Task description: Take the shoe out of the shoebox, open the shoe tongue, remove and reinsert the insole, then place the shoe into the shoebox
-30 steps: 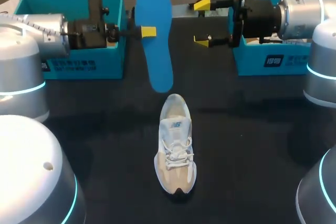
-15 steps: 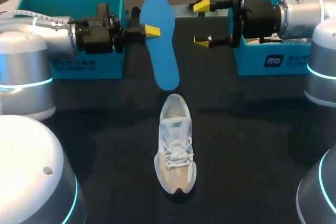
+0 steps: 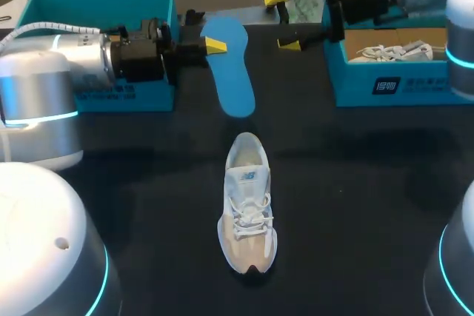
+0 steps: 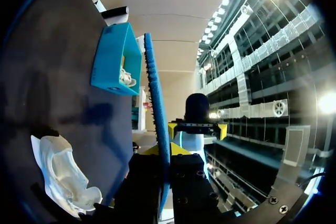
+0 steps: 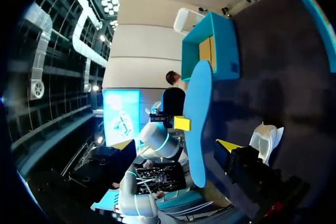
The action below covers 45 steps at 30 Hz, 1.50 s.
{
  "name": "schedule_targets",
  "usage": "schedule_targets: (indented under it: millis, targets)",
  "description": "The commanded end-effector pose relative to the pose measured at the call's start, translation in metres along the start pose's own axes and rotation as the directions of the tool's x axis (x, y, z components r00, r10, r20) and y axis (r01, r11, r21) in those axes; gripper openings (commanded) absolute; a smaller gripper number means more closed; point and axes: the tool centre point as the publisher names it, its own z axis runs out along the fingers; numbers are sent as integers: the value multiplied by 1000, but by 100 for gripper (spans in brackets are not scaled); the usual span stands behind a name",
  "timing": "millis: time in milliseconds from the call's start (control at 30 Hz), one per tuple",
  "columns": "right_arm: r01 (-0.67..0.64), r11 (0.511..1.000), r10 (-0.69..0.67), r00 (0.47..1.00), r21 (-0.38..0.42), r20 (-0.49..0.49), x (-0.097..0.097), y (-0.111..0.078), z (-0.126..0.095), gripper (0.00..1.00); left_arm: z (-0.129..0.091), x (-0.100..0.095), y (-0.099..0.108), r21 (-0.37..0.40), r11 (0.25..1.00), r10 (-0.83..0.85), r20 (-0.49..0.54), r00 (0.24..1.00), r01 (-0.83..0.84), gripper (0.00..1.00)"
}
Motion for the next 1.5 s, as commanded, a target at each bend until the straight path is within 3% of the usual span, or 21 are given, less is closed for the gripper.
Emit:
schedule_targets:
  millis: [33, 267, 500, 733, 1000, 1500]
  targets:
    - [-37, 999, 38, 949, -9, 314, 21, 3, 0, 100, 2, -4, -3, 3, 1000, -24, -12, 1000, 24, 0]
    - [-38, 999, 45, 830, -25, 557, 44, -1, 6, 100, 3, -4, -4, 4, 998, -66, -22, 998, 66, 0]
    - [-83, 996, 87, 682, -41, 726, 58, -5, 13, 100, 3, -4, -4, 4, 998, -66, -22, 998, 66, 0]
    - [-116, 992, 101, 552, -44, 828, 64, -8, 20, 100, 3, -4, -4, 4, 998, -66, -22, 998, 66, 0]
    - [-122, 990, 120, 445, -73, 887, 66, -18, 35, 100, 3, -4, -4, 4, 998, -66, -22, 998, 66, 0]
    - [-71, 993, 117, 452, -95, 884, 62, -24, 68, 100, 3, -4, -4, 4, 998, -66, -22, 998, 66, 0]
